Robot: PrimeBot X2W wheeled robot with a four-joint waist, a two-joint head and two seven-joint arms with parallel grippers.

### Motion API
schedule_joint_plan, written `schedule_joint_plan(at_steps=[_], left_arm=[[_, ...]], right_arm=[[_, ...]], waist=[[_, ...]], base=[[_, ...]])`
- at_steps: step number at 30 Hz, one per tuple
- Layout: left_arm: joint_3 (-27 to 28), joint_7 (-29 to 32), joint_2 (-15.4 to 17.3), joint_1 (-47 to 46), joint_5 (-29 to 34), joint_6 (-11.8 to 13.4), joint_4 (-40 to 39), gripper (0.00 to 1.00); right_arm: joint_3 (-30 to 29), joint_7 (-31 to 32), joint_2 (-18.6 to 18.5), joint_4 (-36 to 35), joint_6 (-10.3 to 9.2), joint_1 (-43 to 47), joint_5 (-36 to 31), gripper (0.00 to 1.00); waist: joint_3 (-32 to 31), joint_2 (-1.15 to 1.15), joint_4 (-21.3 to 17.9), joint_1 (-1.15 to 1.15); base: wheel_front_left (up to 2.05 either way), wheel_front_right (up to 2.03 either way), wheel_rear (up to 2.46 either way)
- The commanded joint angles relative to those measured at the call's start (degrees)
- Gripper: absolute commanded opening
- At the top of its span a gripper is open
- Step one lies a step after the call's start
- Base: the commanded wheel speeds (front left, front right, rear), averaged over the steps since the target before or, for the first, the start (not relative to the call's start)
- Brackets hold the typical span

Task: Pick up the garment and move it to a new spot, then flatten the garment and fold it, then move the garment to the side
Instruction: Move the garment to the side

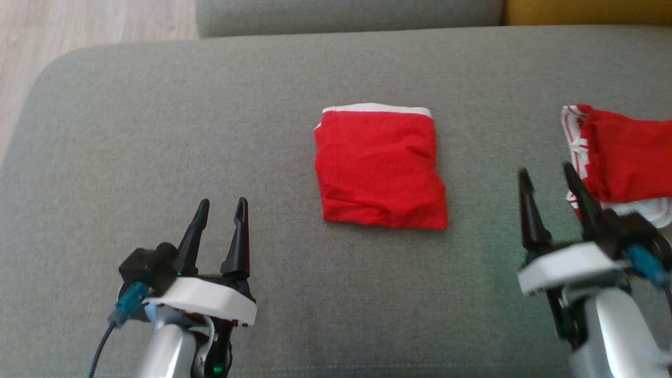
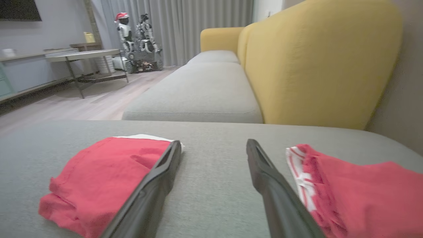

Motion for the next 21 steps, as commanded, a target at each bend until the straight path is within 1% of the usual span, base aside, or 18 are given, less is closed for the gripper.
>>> schedule_joint_plan(at_steps=[1, 4, 9, 10, 14, 21], left_arm=[[1.4, -0.3, 0.2, -2.8, 0.2, -0.3, -1.6, 1.0], [0.9, -0.3, 0.2, -3.5, 0.2, -0.6, -1.2, 1.0], [-0.1, -0.3, 0.2, -5.0, -0.2, -0.7, -0.7, 1.0], [-0.1, -0.3, 0.2, -5.0, -0.2, -0.7, -0.7, 1.0], [-0.5, -0.3, 0.2, -5.7, -0.5, -0.7, -0.4, 1.0], [-0.7, -0.3, 0.2, -6.0, -0.7, -0.6, 0.0, 1.0]], right_arm=[[2.3, 1.2, 0.3, -0.8, -0.05, -4.3, 1.4, 1.0], [3.8, 4.8, 0.2, 2.6, -0.05, -7.7, 4.5, 1.0], [4.8, 10.3, 0.5, 9.8, -0.05, -13.0, 11.2, 1.0], [4.8, 10.3, 0.5, 9.8, -0.05, -13.0, 11.2, 1.0], [4.9, 13.4, 0.7, 15.6, -0.05, -16.2, 14.6, 1.0], [4.2, 14.2, 1.0, 24.5, -0.05, -19.8, 14.4, 1.0]], waist=[[1.2, 0.0, 1.0, 0.0], [2.5, 0.0, 2.4, 0.0], [4.5, 0.0, 5.3, 0.0], [4.5, 0.0, 5.3, 0.0], [5.6, 0.0, 7.3, 0.0], [6.5, 0.0, 9.4, 0.0]], base=[[0.0, 0.0, 0.0], [0.0, 0.0, 0.0], [0.0, 0.0, 0.0], [0.0, 0.0, 0.0], [0.0, 0.0, 0.0], [0.0, 0.0, 0.0]])
